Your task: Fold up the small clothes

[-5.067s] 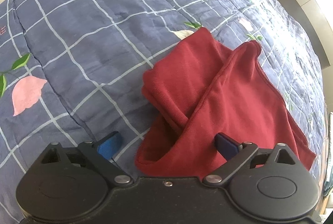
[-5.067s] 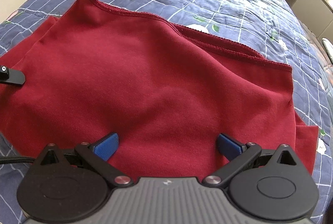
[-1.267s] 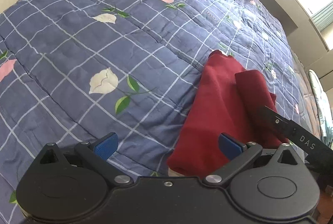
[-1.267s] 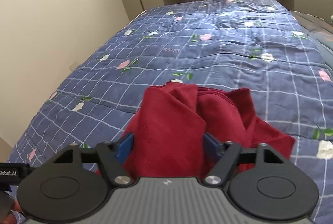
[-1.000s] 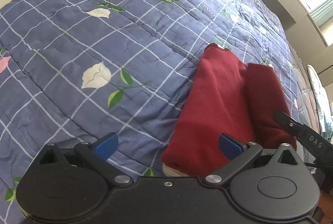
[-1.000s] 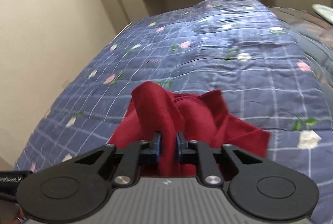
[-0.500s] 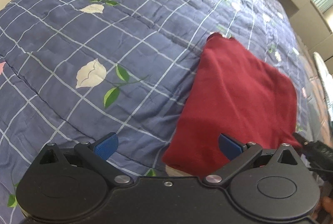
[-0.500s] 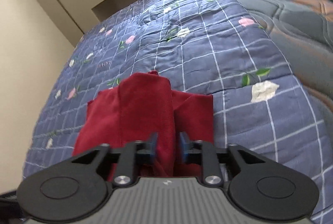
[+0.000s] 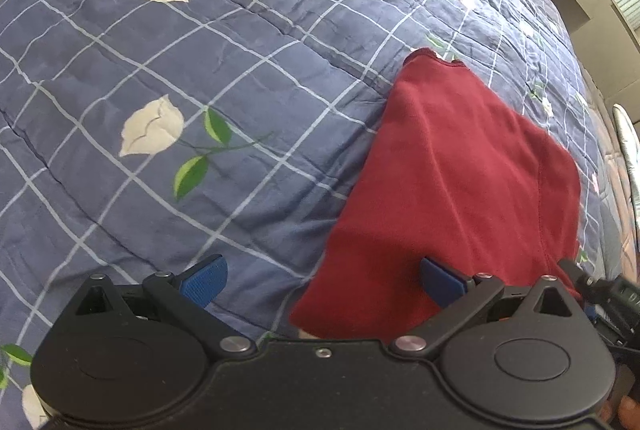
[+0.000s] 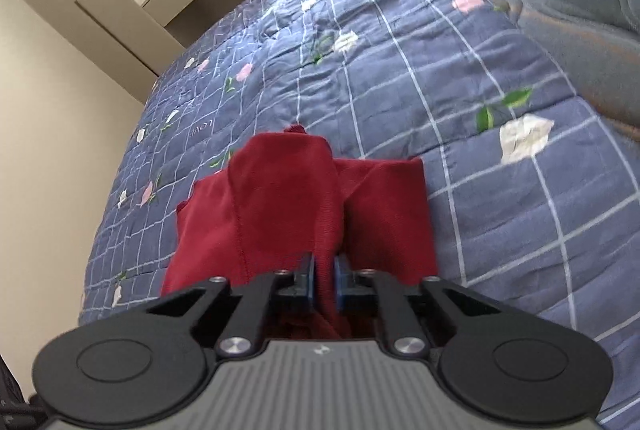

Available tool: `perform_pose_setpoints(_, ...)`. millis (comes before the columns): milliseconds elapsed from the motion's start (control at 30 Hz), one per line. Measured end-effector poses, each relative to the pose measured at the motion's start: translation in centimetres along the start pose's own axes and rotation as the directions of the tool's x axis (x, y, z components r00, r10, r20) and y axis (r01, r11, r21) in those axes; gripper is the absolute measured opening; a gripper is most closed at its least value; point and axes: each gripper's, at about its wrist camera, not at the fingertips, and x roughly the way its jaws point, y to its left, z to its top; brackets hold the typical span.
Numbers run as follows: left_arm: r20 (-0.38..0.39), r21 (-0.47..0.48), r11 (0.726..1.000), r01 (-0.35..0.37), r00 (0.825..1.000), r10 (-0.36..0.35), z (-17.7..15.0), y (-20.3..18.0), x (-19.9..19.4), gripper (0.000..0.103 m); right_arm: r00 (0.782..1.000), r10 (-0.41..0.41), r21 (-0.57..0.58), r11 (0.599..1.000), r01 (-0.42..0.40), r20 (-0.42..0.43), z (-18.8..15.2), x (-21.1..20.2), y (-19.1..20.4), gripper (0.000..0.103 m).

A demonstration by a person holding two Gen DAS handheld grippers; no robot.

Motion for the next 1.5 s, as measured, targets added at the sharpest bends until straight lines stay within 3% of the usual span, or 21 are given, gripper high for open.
perform_pose_setpoints(267, 0.022, 0.025, 0.999, 0.036, 0.999, -0.036, 0.6, -1.3, -0.8, 0.102, 0.997, -0.013, -0.009, 1.000, 0.014, 0.074, 1.6, -2.8, -0.8, 0.006)
perform_pose_setpoints(367, 0.024, 0.044, 0.998, 0.046, 0.999, -0.047, 0.8, -1.9, -0.8, 0.102, 0.997, -0.052, 0.026, 0.998, 0.051, 0.061, 1.5, -2.4, -2.2, 0.006)
perform_pose_setpoints(567, -0.009, 0.075, 0.996, 0.049, 0.999, -0.048, 0.4, -2.7, 0.2, 0.102, 0.999, -0.050, 0.091, 0.995, 0.049, 0.010, 0.4, -0.8, -4.1, 0.006)
perform_pose_setpoints(700, -0.018, 0.076, 0.996, 0.053, 0.998, -0.052, 0.1, -2.9, 0.6, 0.102, 0.998, -0.061, 0.071, 0.996, 0.060, 0.009, 0.5, -0.6, -3.7, 0.008)
perform_pose_setpoints(800, -0.021, 0.073, 0.996, 0.056, 0.998, -0.055, 0.0, -2.9, 0.8, 0.102, 0.997, -0.073, 0.036, 0.997, 0.073, -0.005, 0.7, -0.9, -3.2, 0.024)
perform_pose_setpoints(933, -0.022, 0.067, 0.996, 0.058, 0.998, -0.057, 0.0, -2.9, 1.0, 0.102, 0.998, -0.070, -0.036, 0.997, 0.070, -0.003, 0.8, -1.7, -2.1, 0.066)
perform_pose_setpoints(1033, -0.026, 0.055, 0.997, 0.062, 0.998, -0.060, -0.1, -2.7, 1.1, 0.102, 0.998, -0.058, -0.111, 0.992, 0.055, -0.024, 0.4, -1.9, -0.8, 0.084)
perform_pose_setpoints(1133, -0.027, 0.049, 0.997, 0.064, 0.998, -0.063, -0.1, -2.6, 1.2, 0.102, 0.995, -0.075, -0.211, 0.976, 0.059, -0.067, -0.6, -1.6, 0.7, 0.097)
perform_pose_setpoints(1367, -0.030, 0.048, 0.997, 0.065, 0.998, -0.063, -0.1, -2.6, 1.2, 0.102, 0.967, -0.226, -0.377, 0.911, 0.166, -0.120, -3.4, -0.5, 1.3, 0.103)
perform_pose_setpoints(1500, -0.033, 0.051, 0.997, 0.066, 0.997, -0.065, -0.1, -2.6, 1.3, 0.102, 0.965, -0.225, -0.318, 0.932, 0.174, -0.132, -3.5, -0.9, -0.4, 0.103)
